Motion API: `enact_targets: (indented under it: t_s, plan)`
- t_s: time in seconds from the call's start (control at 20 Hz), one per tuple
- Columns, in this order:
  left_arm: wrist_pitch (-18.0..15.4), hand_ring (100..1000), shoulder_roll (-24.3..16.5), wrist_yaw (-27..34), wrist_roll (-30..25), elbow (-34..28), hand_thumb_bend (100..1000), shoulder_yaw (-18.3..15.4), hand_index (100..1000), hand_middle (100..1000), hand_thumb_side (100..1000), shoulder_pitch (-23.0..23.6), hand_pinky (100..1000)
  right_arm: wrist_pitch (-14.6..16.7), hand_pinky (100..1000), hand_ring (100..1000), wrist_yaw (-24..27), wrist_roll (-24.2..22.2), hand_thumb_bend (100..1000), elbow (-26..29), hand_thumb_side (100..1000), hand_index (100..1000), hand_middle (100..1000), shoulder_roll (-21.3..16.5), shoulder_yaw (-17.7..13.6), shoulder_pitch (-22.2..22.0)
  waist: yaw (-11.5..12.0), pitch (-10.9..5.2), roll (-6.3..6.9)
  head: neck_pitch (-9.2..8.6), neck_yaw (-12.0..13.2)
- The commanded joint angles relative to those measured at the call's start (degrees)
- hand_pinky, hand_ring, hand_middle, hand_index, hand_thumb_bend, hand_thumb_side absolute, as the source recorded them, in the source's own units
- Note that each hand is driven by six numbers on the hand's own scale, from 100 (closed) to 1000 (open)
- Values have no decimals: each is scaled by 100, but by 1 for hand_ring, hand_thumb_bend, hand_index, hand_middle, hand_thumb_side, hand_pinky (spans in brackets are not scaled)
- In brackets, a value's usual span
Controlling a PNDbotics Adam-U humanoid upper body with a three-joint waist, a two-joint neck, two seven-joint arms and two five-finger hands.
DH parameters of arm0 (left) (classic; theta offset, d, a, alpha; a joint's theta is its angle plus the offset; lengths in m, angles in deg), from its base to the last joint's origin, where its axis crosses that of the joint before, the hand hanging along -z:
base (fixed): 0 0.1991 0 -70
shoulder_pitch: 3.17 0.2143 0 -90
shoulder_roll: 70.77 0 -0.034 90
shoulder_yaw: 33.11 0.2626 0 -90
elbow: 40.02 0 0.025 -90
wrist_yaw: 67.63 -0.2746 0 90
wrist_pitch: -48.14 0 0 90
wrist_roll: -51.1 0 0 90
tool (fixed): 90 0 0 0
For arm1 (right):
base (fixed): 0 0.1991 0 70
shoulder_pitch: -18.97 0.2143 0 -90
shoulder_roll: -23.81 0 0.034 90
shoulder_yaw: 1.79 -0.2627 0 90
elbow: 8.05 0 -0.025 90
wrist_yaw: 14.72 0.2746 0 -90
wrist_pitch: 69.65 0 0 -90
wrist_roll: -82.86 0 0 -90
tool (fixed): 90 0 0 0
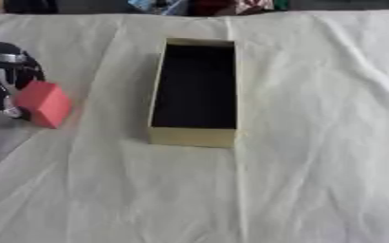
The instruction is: Pick up objects on the table and place them in the box.
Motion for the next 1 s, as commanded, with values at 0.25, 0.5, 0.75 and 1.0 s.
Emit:
enact_targets:
  t_s: [0.25,0.5,0.75,1.0]
  plan:
    - [225,521,-166,-179,394,-272,369,-152,457,407,159,-217,602,-8,866,832,-7,9,100,81,440,831,811,-129,-82,32,5,-131,40,-41,1]
    - [313,502,-150,-267,630,-389,353,-198,404,385,174,-348,586,-8,866,832,7,4,100,81,439,831,811,-138,-81,29,9,-168,51,-29,-10]
    - [339,497,0,-311,705,-476,351,-185,400,379,165,-682,581,-5,865,832,21,18,100,81,439,831,811,-160,-92,22,3,-220,65,-5,-18]
    - [324,484,444,-367,754,-464,322,-165,389,364,159,-1254,563,-6,865,832,49,10,100,81,438,831,811,-180,-79,41,-6,-279,82,12,-17]
